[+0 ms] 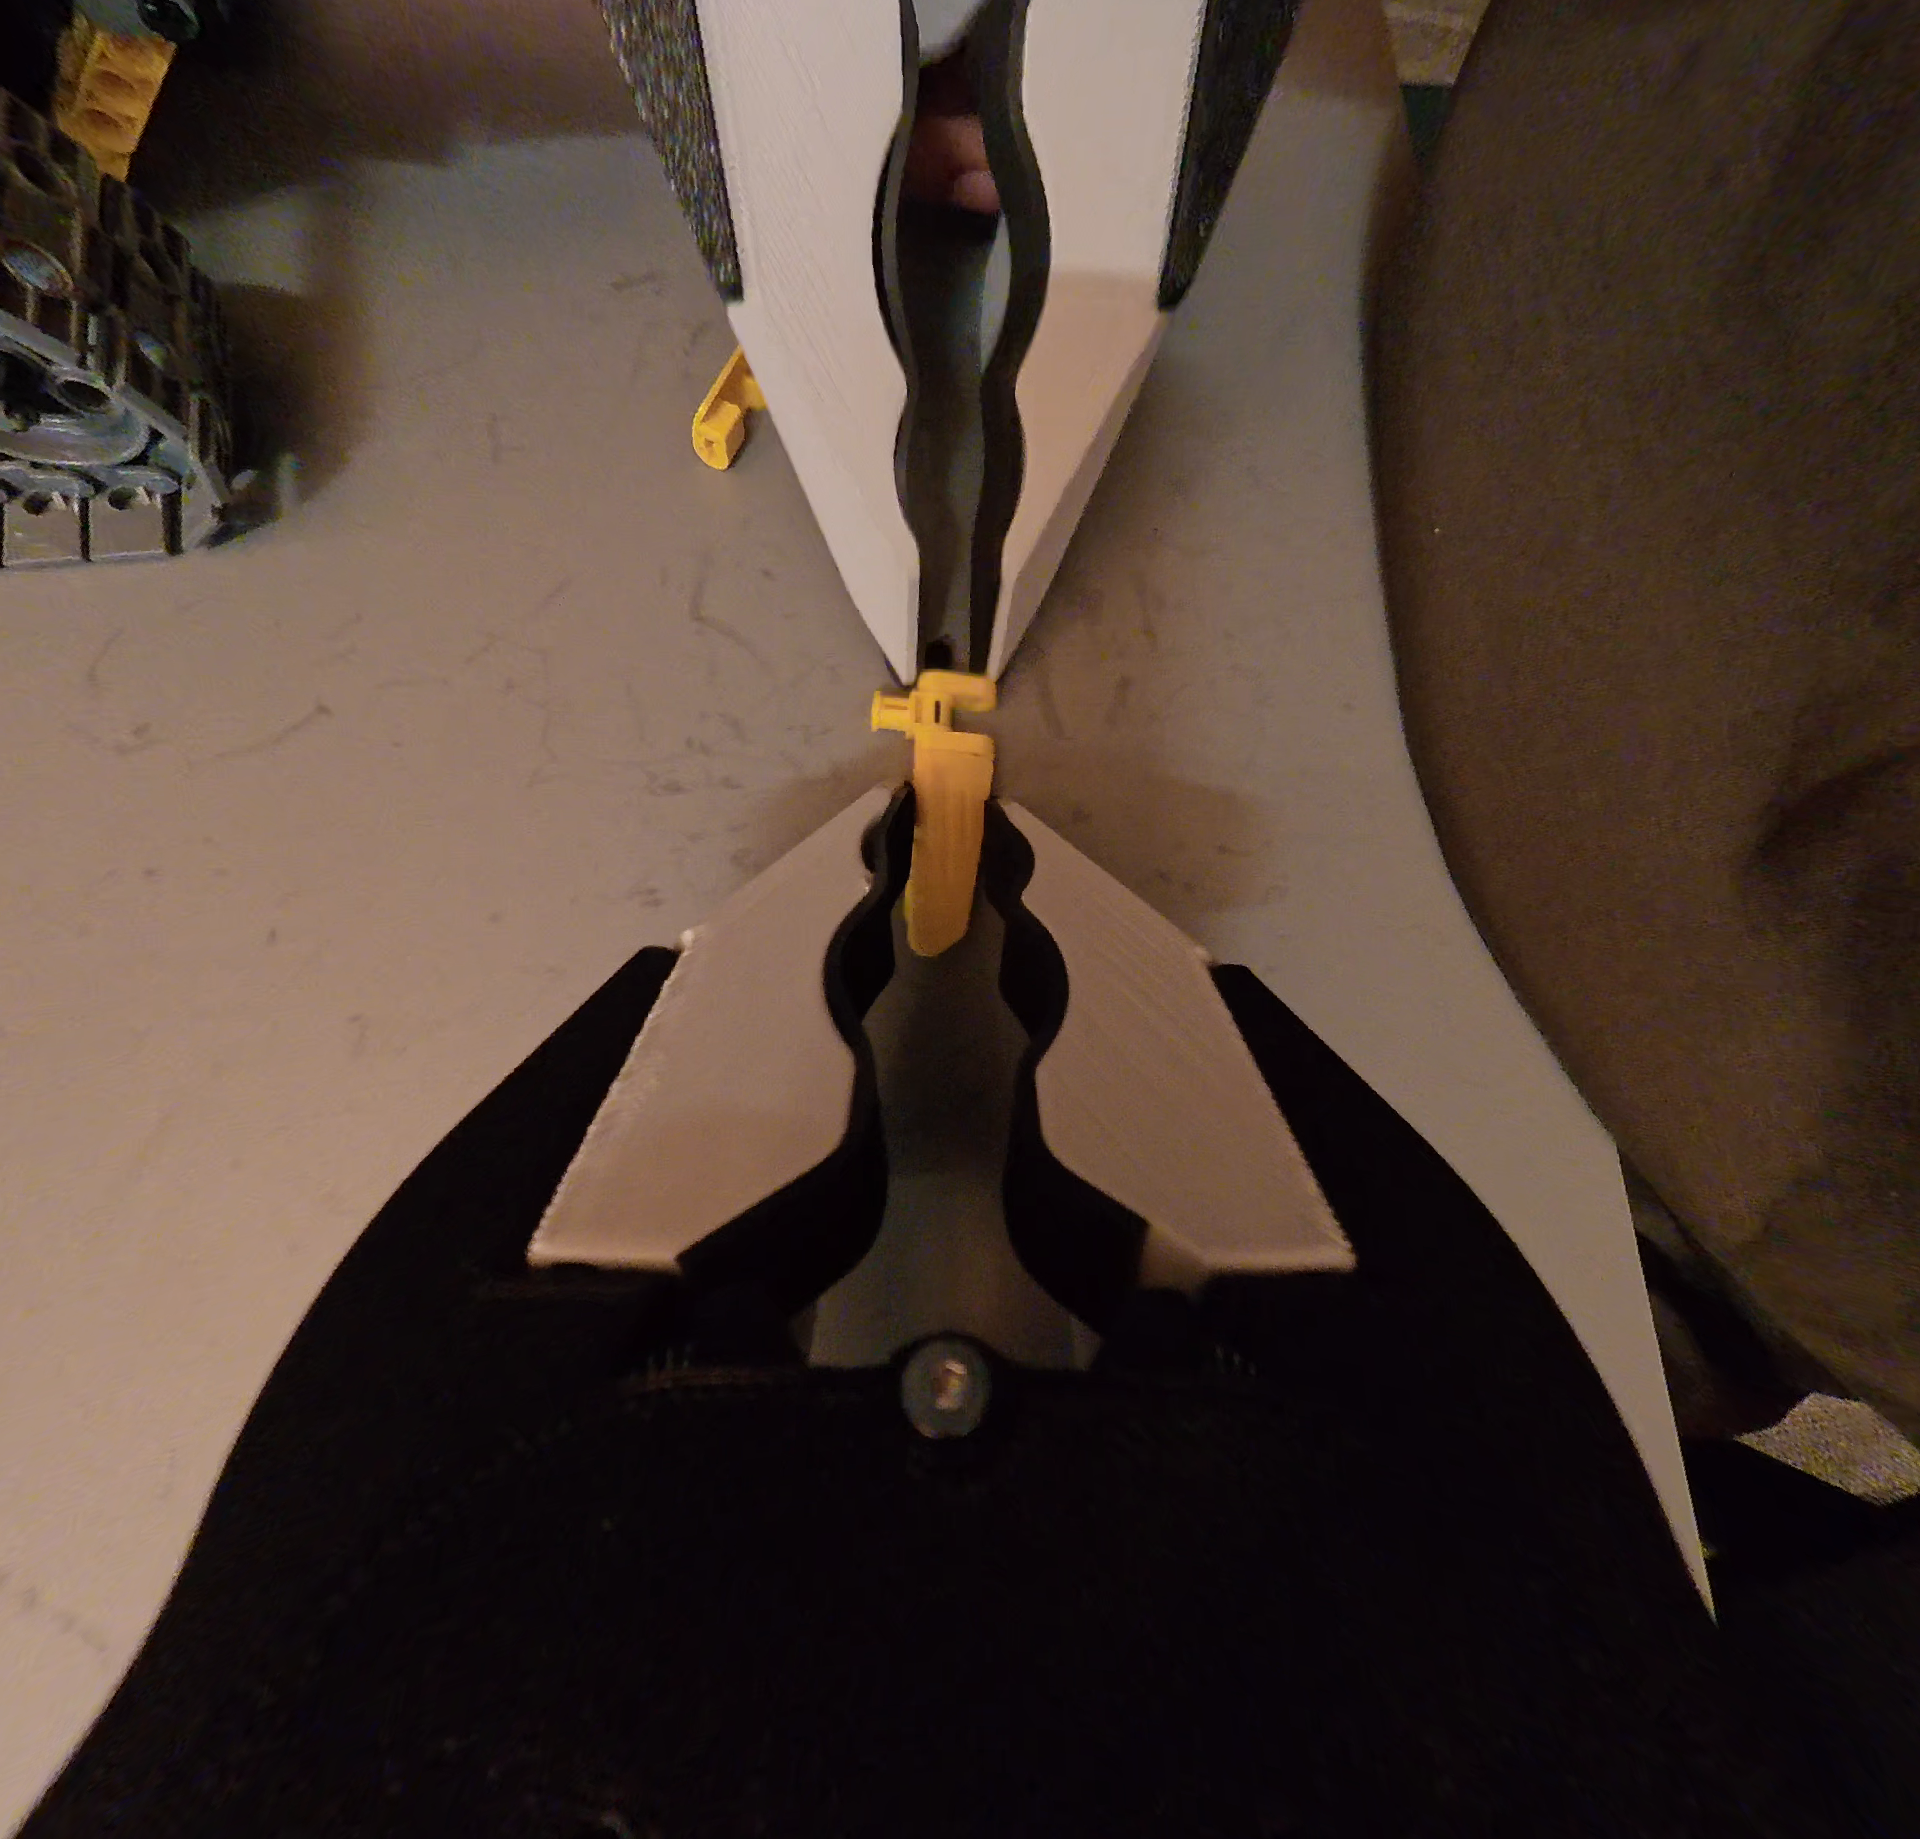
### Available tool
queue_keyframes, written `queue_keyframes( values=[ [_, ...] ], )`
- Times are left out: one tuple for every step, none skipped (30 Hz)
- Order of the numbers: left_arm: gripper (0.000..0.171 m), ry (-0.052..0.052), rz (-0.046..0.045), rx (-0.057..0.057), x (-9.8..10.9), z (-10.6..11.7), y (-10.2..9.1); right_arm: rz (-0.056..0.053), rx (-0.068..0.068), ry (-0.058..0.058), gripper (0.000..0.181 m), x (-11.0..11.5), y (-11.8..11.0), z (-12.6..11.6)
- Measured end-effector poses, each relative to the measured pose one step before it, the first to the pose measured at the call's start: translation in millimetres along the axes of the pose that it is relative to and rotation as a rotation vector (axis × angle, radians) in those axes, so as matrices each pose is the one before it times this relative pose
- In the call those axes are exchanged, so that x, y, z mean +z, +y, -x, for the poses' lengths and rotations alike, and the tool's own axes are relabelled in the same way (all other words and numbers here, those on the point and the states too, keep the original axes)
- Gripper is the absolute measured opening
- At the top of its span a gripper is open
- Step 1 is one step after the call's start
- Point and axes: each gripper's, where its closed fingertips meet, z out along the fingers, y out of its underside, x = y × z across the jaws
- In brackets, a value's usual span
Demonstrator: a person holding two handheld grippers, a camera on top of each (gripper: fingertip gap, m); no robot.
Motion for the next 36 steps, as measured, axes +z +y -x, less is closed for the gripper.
queue_keyframes(
  values=[
    [0.008, 0.0026, -0.00002, 0.0015, -0.2, -0.39, 0.07, -0.0014, -0.0116, 0.0072, 0.008, 1.06, -1.1, 0.49],
    [0.008, -0.0008, -0.00012, -0.0004, 0.08, 0.1, 0.06, 0.0101, -0.0089, 0.0057, 0.008, 0.05, 0.24, 0.04],
    [0.008, -0.0017, 0.0001, 0.0018, 0.06, 0.01, -0.11, 0.0101, 0.0026, -0.0005, 0.008, -0.13, 0.28, -0.07],
    [0.008, 0.0002, -0.00012, -0.0004, 0.01, 0.01, 0.1, 0.0051, 0.0036, -0.0016, 0.008, 0.01, 0.06, -0.07],
    [0.008, 0.0014, -0.00034, -0.0024, -0.11, 0.04, 0.13, -0.0019, 0.0058, -0.0006, 0.008, -0.03, 0.04, -0.02],
    [0.008, -0.0001, -0.00012, -0.0003, 0.04, 0.08, -0.07, -0.007, 0.0075, 0.0009, 0.009, -0.08, 0.02, -0.08],
    [0.009, -0.0015, -0.00001, 0.0016, 0.04, -0.04, 0.05, -0.0104, 0.0089, 0.003, 0.009, -0.1, 0.2, -0.1],
    [0.009, -0.0011, -0.00006, 0.0003, -0.13, 0.06, 0.14, -0.0121, 0.0091, 0.0054, 0.009, -0.16, 0.12, -0.1],
    [0.009, -0.0006, -0.00019, -0.0014, 0.05, 0.13, 0.05, -0.0048, 0.0044, 0.0073, 0.009, -0.15, 0.22, -0.15],
    [0.009, -0.0016, 0.00015, -0.0007, 0.06, 0.19, 0.09, 0.0013, -0.0024, 0.0098, 0.009, -0.12, 0.21, -0.06],
    [0.009, -0.003, -0.00032, -0.0001, -0.07, 0.16, 0.1, 0.0005, -0.0063, 0.0109, 0.009, -0.2, 0.21, -0.22],
    [0.01, -0.0057, -0.00016, 0.0007, -0.05, 0.32, 0.29, 0.0017, -0.0016, 0.0095, 0.009, -0.14, 0.36, -0.32],
    [0.01, -0.0085, -0.00007, 0.0017, 0.13, 0.54, 0.03, 0.0033, 0.0028, 0.012, 0.01, -0.36, 0.55, -0.71],
    [0.01, -0.0081, -0.00035, 0.0022, 0.11, 0.36, -0.08, 0.0036, -0.0002, 0.0361, 0.02, -0.83, 0.78, -3.98],
    [0.01, -0.008, -0.0012, 0.0027, 0.16, 0.17, -0.15, 0.0051, -0.0128, 0.0356, 0.025, -1.96, 1.27, -3.74],
    [0.01, -0.0057, -0.00003, 0.0033, 0.01, 0.16, 0.01, 0.0077, -0.0125, 0.0154, 0.028, -2.73, 1.48, -0.75],
    [0.01, -0.0041, 0.00036, 0.0041, 0.08, 0.02, -0.04, 0.0017, -0.0048, 0.0153, 0.03, -3.27, 0.31, -1.24],
    [0.01, -0.0004, -0.00007, 0.0005, -0.03, 0.01, 0.04, -0.0061, -0.0008, 0.0189, 0.031, -3.8, -0.47, -2.23],
    [0.01, 0.0031, -0.00035, -0.0033, -0.05, -0.03, -0.09, -0.0077, 0.0038, 0.0207, 0.032, -4.22, -0.49, -3.02],
    [0.01, 0.0046, -0.00045, -0.0049, -0.07, 0.08, -0.02, -0.0054, 0.0102, 0.026, 0.033, -4.45, 0.16, -4.16],
    [0.01, 0.0048, -0.00048, -0.0052, -0.01, -0.04, -0.08, -0.0041, 0.0144, 0.0311, 0.035, -4.34, 1.07, -5.2],
    [0.011, 0.0044, -0.00051, -0.0048, -0.04, -0.04, -0.04, -0.0005, 0.0178, 0.036, 0.035, -4.28, 2.36, -5.69],
    [0.011, 0.0038, -0.00041, -0.0043, -0.12, 0.08, -0.11, 0.0085, 0.0226, 0.0383, 0.036, -3.89, 4.15, -6.07],
    [0.011, 0.003, -0.00028, -0.0034, 0.0, -0.02, -0.02, 0.0163, 0.022, 0.0389, 0.036, -3.29, 5.63, -5.84],
    [0.011, 0.003, -0.00026, -0.0032, -0.01, 0.0, -0.02, 0.015, 0.0186, 0.0349, 0.035, -2.82, 5.93, -4.72],
    [0.011, 0.0043, -0.00042, -0.0046, 0.0, -0.05, -0.09, 0.0101, 0.0229, 0.0238, 0.033, -2.08, 5.6, -3.12],
    [0.011, 0.0053, -0.00044, -0.0057, -0.03, 0.07, -0.16, 0.0058, 0.0298, 0.0067, 0.033, -1.14, 4.75, -0.95],
    [0.011, 0.0052, -0.00034, -0.0053, -0.05, -0.1, -0.1, 0.001, 0.0322, -0.0016, 0.033, -0.35, 3.8, 0.02],
    [0.011, 0.0041, -0.00032, -0.0042, -0.12, -0.03, 0.0, -0.001, 0.0264, -0.0036, 0.033, 0.25, 3.12, -0.08],
    [0.011, 0.0029, -0.0002, -0.003, 0.04, -0.03, -0.07, -0.0009, 0.0149, -0.0036, 0.033, 0.52, 2.48, 0.07],
    [0.011, 0.0016, -0.00006, -0.0017, -0.03, 0.01, -0.07, -0.0031, 0.0035, 0.0018, 0.032, 0.31, 1.14, -0.08],
    [0.011, 0.001, -0.00004, -0.0011, -0.03, -0.08, -0.01, -0.0067, -0.01, -0.0002, 0.032, 0.04, -0.46, 1.19],
    [0.011, 0.0005, -0.00004, -0.0008, 0.03, 0.03, 0.06, -0.0073, -0.0209, -0.0077, 0.031, -0.25, -1.55, 3.24],
    [0.011, 0.0004, -0.00001, -0.0007, 0.0, 0.11, -0.06, -0.009, -0.0258, -0.0095, 0.031, -0.11, -2.18, 4.09],
    [0.011, 0.0006, -0.00004, -0.001, -0.03, -0.02, -0.01, -0.0094, -0.025, -0.0097, 0.031, -0.02, -2.4, 4.26],
    [0.011, 0.0004, -0.00013, -0.0008, 0.04, -0.03, -0.07, -0.0061, -0.0218, -0.0177, 0.03, 0.0, -1.6, 5.26]
  ],
)
